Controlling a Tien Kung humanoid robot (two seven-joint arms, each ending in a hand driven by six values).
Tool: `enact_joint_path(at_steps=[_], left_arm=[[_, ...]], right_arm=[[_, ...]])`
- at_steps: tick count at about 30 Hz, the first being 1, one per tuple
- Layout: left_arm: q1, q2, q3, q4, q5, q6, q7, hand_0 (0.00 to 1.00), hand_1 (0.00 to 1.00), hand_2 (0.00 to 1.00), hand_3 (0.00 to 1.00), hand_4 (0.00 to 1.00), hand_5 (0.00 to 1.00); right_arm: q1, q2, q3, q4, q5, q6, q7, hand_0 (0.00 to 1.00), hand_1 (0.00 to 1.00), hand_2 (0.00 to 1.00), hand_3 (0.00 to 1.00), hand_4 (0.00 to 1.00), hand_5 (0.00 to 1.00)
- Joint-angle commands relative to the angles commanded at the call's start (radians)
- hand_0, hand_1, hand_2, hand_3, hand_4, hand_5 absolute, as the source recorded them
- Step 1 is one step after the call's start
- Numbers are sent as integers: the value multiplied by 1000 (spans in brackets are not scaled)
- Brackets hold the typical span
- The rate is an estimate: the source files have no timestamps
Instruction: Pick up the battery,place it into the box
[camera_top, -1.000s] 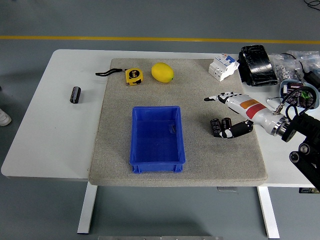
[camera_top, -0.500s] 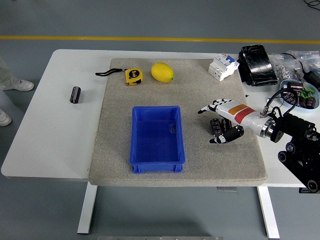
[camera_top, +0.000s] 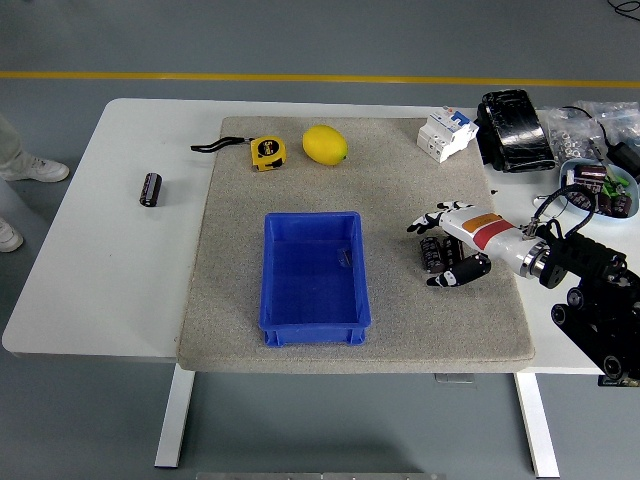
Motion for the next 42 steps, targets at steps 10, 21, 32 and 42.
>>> enact_joint_path(at_steps=[10,21,32,42], left_arm=[[-3,1,5,-1,1,-3,1,489,501,576,699,668,804],[-7,-1,13,-3,3,-5,5,490,503,576,699,668,804],[-9,0,8,-4,13,-10,6,489,503,576,699,667,805],[-8,1,0,-3,25,-13,7,491,503,577,699,666,806]], right_arm=[[-1,1,-6,-16,18,-38,17,910,656,595,613,970,148],[-9,10,0,-43,30,-63,36,872,633,552,538,870,99],[-9,9,5,-35,30,-66,41,865,629,543,527,856,91],[0,1,29,32,32,-63,33,869,627,536,520,827,71]])
